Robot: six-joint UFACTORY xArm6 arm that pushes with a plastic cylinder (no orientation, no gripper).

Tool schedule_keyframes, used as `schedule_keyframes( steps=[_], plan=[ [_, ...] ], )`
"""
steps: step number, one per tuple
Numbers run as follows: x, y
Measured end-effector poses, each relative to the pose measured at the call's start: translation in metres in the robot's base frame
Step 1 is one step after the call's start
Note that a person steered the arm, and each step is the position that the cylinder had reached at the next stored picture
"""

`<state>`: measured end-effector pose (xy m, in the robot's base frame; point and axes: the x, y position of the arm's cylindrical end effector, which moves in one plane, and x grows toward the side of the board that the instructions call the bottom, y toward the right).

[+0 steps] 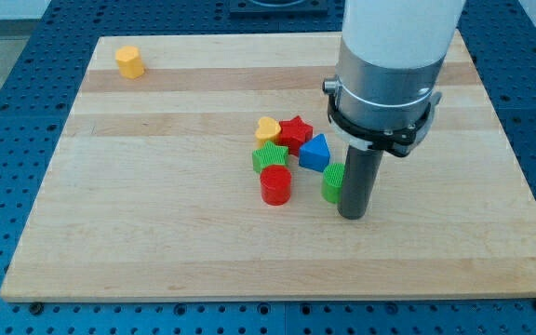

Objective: Move the green circle to the right of the red circle

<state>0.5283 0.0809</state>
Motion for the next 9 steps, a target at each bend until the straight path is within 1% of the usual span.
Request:
schedule_keyframes(
  steps=[3,5,6,9],
  plan=[
    [-0.003,0.003],
    [-0.004,0.025],
    [-0.016,0.041],
    [-0.093,0.074]
  ],
)
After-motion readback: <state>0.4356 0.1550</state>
